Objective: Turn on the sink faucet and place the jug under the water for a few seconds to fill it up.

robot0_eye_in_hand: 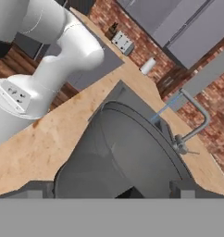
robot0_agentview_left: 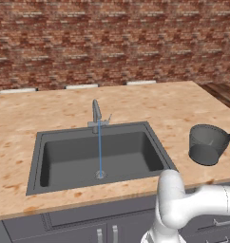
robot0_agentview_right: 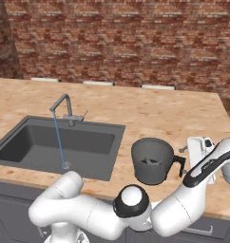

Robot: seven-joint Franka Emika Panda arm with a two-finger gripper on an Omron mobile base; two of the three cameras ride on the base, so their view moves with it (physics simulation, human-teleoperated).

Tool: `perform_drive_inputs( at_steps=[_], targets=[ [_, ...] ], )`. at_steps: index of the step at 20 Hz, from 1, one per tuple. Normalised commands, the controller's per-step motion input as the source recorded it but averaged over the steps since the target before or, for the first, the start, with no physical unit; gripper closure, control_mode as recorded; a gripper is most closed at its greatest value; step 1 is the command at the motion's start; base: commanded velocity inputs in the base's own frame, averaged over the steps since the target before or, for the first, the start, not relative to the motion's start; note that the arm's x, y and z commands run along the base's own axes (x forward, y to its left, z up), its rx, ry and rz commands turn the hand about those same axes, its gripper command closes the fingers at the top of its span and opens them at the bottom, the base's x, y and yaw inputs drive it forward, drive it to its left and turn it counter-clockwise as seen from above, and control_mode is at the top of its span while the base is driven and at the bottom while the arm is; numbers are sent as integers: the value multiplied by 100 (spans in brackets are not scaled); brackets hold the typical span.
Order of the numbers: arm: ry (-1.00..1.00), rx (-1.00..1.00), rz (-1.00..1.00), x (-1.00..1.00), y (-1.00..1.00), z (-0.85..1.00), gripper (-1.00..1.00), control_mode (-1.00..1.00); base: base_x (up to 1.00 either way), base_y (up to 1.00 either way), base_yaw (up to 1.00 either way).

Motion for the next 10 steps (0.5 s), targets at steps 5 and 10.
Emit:
perform_drive_inputs(
  at_steps=[5, 10],
  targets=[
    [4, 0, -9, 7, 17, -31, -100, -100, 0, 0, 0],
    [-2, 0, -23, 0, 0, 16, -100, -100, 0, 0, 0]
  ],
)
